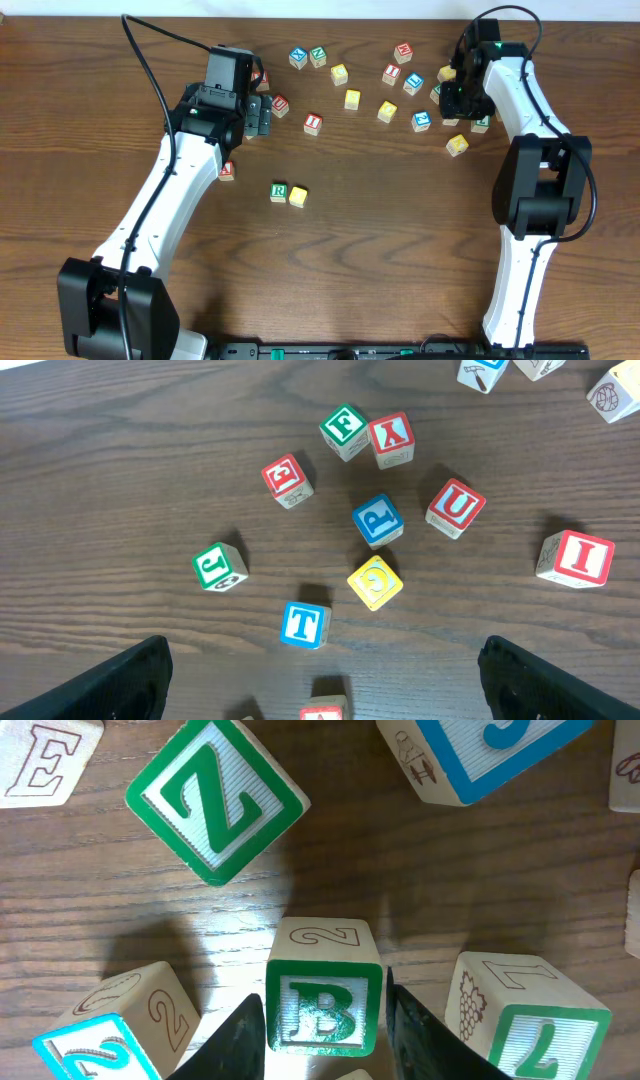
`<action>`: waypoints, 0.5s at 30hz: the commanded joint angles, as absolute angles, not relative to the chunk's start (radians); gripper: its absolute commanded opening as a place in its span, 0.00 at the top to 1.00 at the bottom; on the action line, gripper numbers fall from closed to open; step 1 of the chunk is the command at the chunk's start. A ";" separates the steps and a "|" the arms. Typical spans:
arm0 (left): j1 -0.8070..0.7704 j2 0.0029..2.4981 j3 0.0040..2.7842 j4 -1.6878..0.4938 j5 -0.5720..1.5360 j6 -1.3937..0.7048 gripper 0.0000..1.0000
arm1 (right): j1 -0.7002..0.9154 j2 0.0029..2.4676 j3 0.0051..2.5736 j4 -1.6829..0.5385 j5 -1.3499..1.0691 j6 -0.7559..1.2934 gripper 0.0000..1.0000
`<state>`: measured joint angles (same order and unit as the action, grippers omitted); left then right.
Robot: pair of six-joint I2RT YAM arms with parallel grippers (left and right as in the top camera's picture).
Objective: Spell out ROBOT
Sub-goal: 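Lower the right gripper around the green B block and close it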
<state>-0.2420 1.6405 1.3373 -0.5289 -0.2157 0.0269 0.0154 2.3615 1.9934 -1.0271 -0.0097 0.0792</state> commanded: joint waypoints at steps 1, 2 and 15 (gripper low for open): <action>-0.236 1.616 1.362 -0.534 -0.228 0.033 0.04 | 0.015 2.357 1.988 -1.022 -0.030 0.082 0.65; -0.236 1.616 1.362 -0.534 -0.228 0.033 0.04 | 0.015 2.357 1.988 -1.020 -0.030 0.082 0.65; -0.236 1.616 1.362 -0.534 -0.228 0.033 0.04 | 0.015 2.357 1.987 -1.010 -0.030 0.085 0.64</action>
<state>-0.2420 1.6405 1.3373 -0.5289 -0.2157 0.0269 0.0154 2.3619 1.9934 -1.0107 -0.0238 0.0792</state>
